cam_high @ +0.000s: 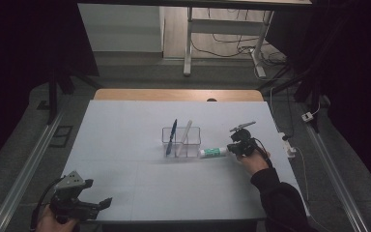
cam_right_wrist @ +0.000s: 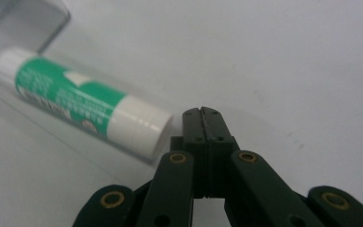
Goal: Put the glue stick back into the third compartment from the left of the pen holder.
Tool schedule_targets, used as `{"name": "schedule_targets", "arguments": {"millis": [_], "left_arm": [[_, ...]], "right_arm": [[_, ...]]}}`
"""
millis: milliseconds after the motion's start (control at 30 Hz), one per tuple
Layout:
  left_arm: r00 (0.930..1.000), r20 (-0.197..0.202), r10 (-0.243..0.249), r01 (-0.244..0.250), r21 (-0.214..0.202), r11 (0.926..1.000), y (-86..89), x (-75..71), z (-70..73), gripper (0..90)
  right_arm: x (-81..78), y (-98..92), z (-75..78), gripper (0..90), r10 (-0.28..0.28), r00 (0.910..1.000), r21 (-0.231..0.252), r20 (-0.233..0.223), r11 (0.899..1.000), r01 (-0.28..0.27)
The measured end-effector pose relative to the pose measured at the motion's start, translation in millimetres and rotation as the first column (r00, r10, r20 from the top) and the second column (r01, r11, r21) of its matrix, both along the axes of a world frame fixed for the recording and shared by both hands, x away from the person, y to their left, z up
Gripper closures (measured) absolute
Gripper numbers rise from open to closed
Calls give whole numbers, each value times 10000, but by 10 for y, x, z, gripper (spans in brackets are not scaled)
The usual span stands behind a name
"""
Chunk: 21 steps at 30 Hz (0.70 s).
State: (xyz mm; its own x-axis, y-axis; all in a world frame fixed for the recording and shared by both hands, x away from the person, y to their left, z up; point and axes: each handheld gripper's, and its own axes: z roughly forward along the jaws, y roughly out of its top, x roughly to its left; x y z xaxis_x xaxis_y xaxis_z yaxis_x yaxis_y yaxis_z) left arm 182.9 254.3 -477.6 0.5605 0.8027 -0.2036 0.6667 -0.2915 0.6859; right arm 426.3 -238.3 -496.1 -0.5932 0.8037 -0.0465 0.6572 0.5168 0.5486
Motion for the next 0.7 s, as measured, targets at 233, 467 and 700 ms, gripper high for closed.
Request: {"name": "schedule_targets", "arguments": {"millis": [233, 467, 700], "left_arm": [[10000, -1, 9, -9, 15, 10000, -3, 1, 0, 30], [10000, 17, -20, 20, -20, 10000, 3, -6, 0, 30], [10000, 19, -42, 42, 0, 10000, -1, -7, 1, 30]], "right_arm": [[-76, 285, 158, 896, 750, 9949, 586, 677, 9951, -790], [-61, 622, 48, 895, 1457, 9884, 511, 433, 9877, -1479], [4, 618, -43, 895, 1285, 9917, 554, 56, 9901, -1286]]}}
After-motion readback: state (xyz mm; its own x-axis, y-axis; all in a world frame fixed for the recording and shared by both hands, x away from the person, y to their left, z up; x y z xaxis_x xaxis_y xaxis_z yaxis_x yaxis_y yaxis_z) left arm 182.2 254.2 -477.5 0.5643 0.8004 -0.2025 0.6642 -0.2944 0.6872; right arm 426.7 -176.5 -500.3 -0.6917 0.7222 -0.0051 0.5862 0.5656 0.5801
